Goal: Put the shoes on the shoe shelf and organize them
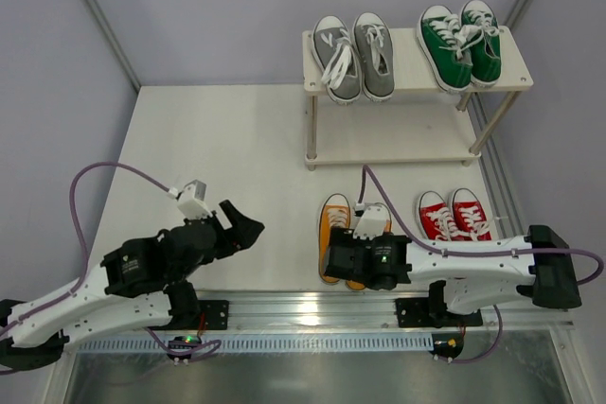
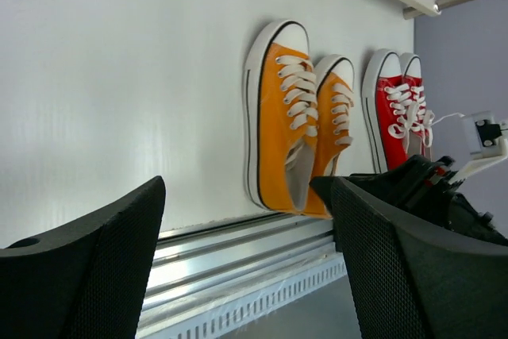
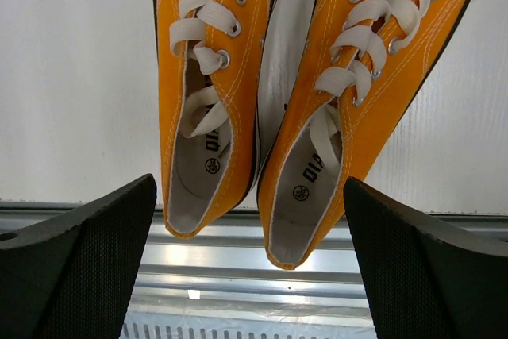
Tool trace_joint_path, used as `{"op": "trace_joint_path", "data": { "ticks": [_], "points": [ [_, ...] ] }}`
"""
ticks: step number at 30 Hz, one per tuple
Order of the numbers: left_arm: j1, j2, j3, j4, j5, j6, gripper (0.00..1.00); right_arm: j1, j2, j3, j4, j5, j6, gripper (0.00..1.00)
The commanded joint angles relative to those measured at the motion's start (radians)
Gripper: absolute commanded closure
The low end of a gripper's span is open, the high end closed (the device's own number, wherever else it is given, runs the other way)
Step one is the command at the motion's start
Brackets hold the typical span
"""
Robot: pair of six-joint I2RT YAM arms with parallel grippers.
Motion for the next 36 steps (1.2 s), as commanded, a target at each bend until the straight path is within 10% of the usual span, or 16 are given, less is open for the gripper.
{"op": "trace_joint_path", "data": {
  "ticks": [1, 15, 36],
  "points": [
    [-0.001, -0.109, -0.016, -0.174, -0.048, -0.079, 0.18, -0.019, 0.018, 0.021, -0.015, 0.054, 0.125, 0.01],
    [-0.001, -0.242, -0.002, -0.357, -0.095, -0.119, 0.19, -0.146, 0.110, -0.146, 0.372, -0.082, -0.118, 0.39],
    [-0.001, -0.413, -0.009, -0.484, -0.133, -0.177, 0.22, -0.183, 0.372, 0.205, -0.004, -0.055, -0.076, 0.52]
  ]
}}
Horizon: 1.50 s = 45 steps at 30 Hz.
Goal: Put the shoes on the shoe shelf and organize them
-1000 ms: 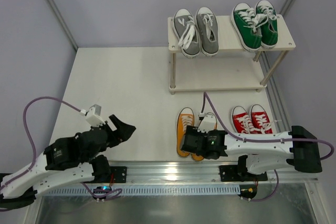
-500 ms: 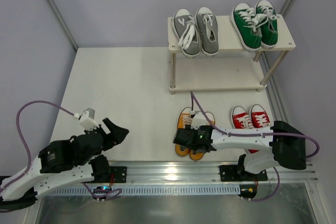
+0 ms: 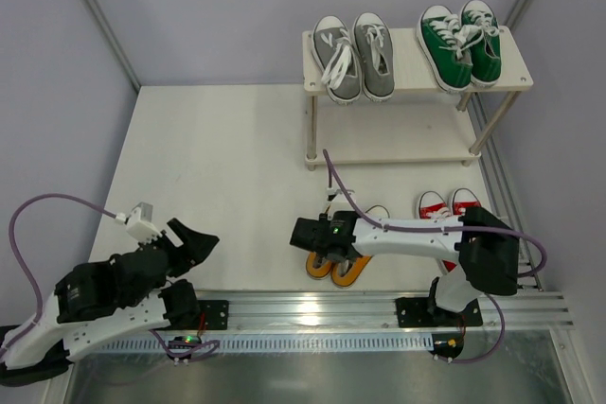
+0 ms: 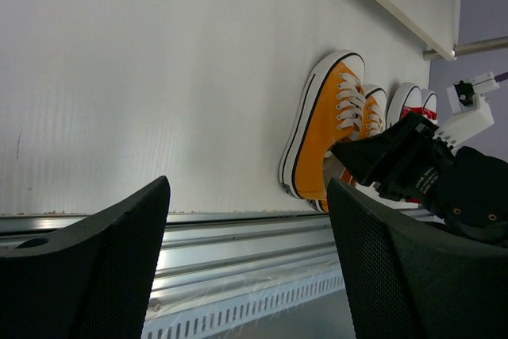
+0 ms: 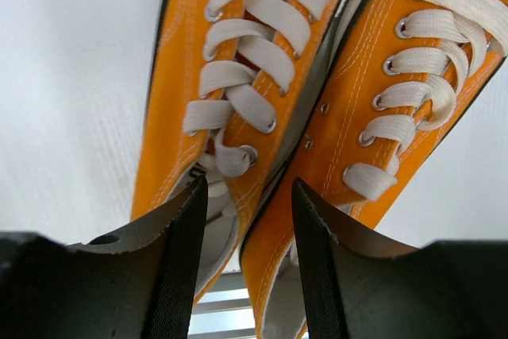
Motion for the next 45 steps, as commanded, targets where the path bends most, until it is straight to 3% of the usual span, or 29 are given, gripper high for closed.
{"op": "trace_joint_path", "data": {
  "ticks": [1, 4, 11, 17, 23, 29, 32, 39, 42, 45],
  "points": [
    [-0.001, -0.022, 0.016, -0.041, -0.047, -0.030, 0.22, -0.011, 0.038, 0.009, -0.070, 0.003, 0.065, 0.52],
    [-0.001, -0.043, 0.022, -0.065, -0.050, -0.038, 0.22, 0.003, -0.001, -0.026, -0.039, -0.008, 0.059, 0.50],
    [-0.001, -0.065, 0.004, -0.049, -0.058, -0.032, 0.22, 0.032, -0.063, 0.007, 0.035, 0.027, -0.052, 0.36],
    [-0.001, -0.042, 0.008, -0.039, -0.051, -0.023, 0.22, 0.041, -0.049, 0.156, -0.165, 0.086, 0.031, 0.32],
    [0.000, -0.074, 0.005, -0.050, -0.064, -0.027, 0.23, 0.041, -0.019, 0.147, -0.316, 0.040, 0.204, 0.27],
    [-0.001, -0.077, 0.002, -0.049, -0.061, -0.027, 0.23, 0.043, -0.005, 0.095, -0.255, -0.017, 0.247, 0.26],
    [-0.001, -0.072, 0.007, -0.052, -0.058, -0.026, 0.23, 0.040, -0.012, 0.043, -0.143, -0.043, 0.249, 0.26],
    [-0.001, -0.086, 0.013, -0.061, -0.061, -0.027, 0.23, 0.015, 0.037, 0.003, -0.108, -0.068, 0.295, 0.26],
    [-0.001, -0.086, 0.011, -0.061, -0.061, -0.027, 0.23, -0.008, 0.050, -0.040, -0.038, -0.077, 0.277, 0.29],
    [-0.001, -0.088, 0.013, -0.062, -0.058, -0.027, 0.23, -0.034, 0.061, -0.100, 0.035, -0.069, 0.240, 0.39]
  ]
}}
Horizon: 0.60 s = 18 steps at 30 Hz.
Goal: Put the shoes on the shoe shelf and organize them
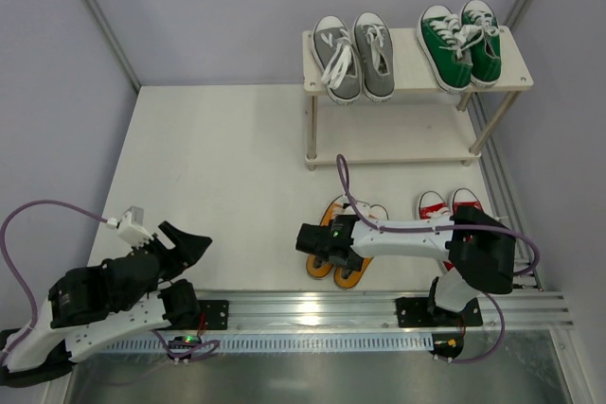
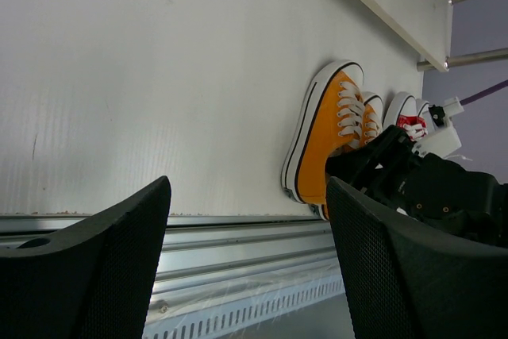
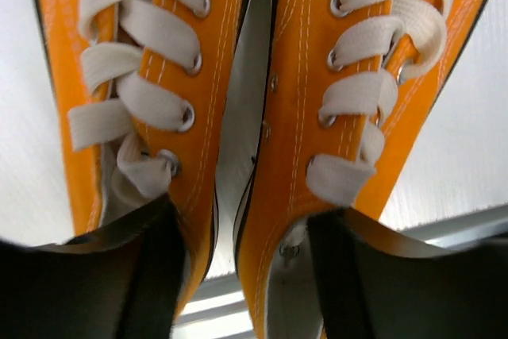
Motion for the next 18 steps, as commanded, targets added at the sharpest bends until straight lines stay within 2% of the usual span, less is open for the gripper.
{"op": "trace_joint_path", "data": {
  "ticks": [1, 2, 4, 5, 13, 18],
  "points": [
    [-0.001, -0.011, 0.015, -0.004, -0.033, -0.011, 0.23, -0.025, 0.011, -0.060, 0.108, 0.021, -0.020, 0.46],
    [-0.001, -0.013, 0.016, -0.007, -0.033, -0.011, 0.23, -0.037, 0.007, -0.086, 0.141, 0.030, -0.034, 0.61],
    [-0.001, -0.017, 0.019, -0.010, -0.033, -0.012, 0.23, -0.043, -0.011, -0.100, 0.155, 0.044, -0.083, 0.81],
    [-0.001, -0.019, 0.021, -0.012, -0.033, -0.012, 0.23, -0.043, -0.019, -0.102, 0.155, 0.068, -0.106, 0.96],
    [-0.001, -0.031, 0.035, -0.030, -0.040, -0.015, 0.23, -0.040, -0.198, -0.115, 0.211, 0.052, -0.559, 0.96],
    [-0.001, -0.025, 0.035, -0.023, -0.041, -0.014, 0.23, -0.037, -0.356, -0.089, 0.115, 0.080, -0.634, 0.96]
  ]
}}
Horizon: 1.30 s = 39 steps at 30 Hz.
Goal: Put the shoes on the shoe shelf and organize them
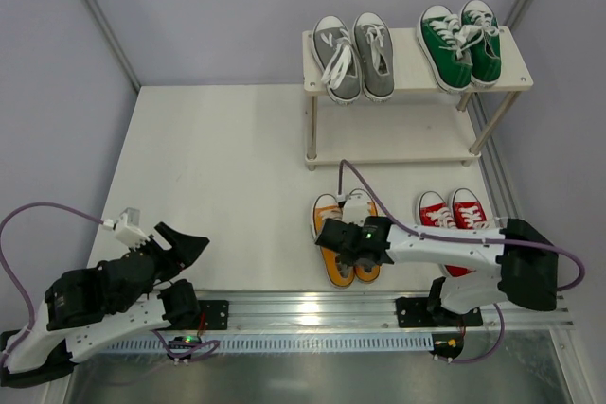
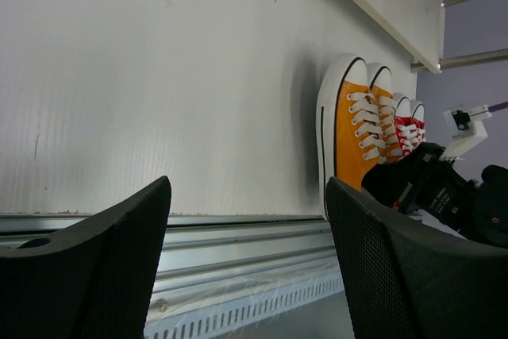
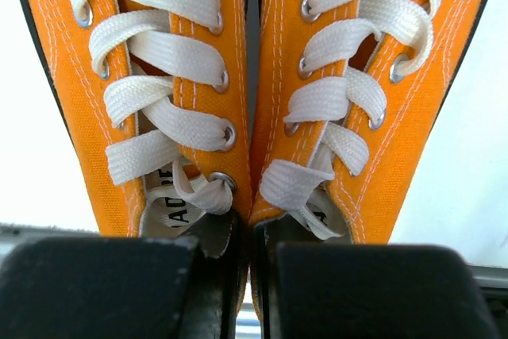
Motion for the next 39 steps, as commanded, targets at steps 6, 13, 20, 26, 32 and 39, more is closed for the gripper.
{"op": "trace_joint_path", "data": {
  "ticks": [6, 13, 20, 26, 32, 39],
  "points": [
    [-0.001, -0.003, 0.013, 0.011, -0.039, -0.015, 0.23, 0.003, -0.287, 0.111, -0.165, 0.241, -0.122, 0.96],
    [-0.001, 0.015, -0.001, 0.031, -0.033, -0.012, 0.23, -0.045, -0.282, 0.099, -0.039, 0.416, -0.148, 0.96],
    [-0.001, 0.036, 0.002, 0.026, -0.009, -0.018, 0.26, -0.109, -0.224, 0.030, 0.233, 0.179, -0.342, 0.96],
    [-0.001, -0.002, -0.021, 0.019, -0.015, -0.042, 0.27, -0.109, -0.209, -0.178, 0.549, -0.042, -0.428, 0.96],
    [-0.001, -0.003, -0.038, 0.032, 0.004, -0.049, 0.28, -0.109, -0.046, -0.197, 0.672, -0.084, -0.449, 0.96],
    [-0.001, 0.039, 0.013, 0.023, 0.007, -0.027, 0.28, -0.100, 0.069, -0.151, 0.723, -0.099, -0.424, 0.43]
  ]
}}
